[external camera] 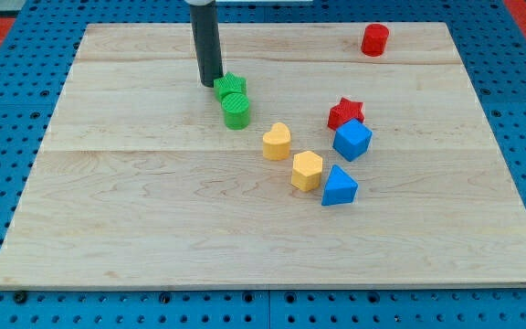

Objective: Slide green star along with green circle to the bottom center

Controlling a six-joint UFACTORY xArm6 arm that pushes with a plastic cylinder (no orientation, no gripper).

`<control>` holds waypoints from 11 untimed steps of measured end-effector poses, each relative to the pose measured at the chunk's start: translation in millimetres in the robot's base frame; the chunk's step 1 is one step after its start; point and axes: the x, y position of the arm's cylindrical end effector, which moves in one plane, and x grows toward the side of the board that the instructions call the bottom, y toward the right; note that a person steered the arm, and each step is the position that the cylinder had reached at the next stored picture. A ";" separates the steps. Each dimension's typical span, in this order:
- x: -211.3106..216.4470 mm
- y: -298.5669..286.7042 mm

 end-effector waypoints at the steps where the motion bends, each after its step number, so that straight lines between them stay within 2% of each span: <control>1: -19.3 3.9; 2: -31.4 19.5; 3: -4.2 27.8; 4: 42.2 23.8; 5: 67.7 7.9; 6: 67.8 23.5; 7: 97.9 53.3; 9: 170.2 74.5; 10: 193.4 87.2; 11: 194.7 68.0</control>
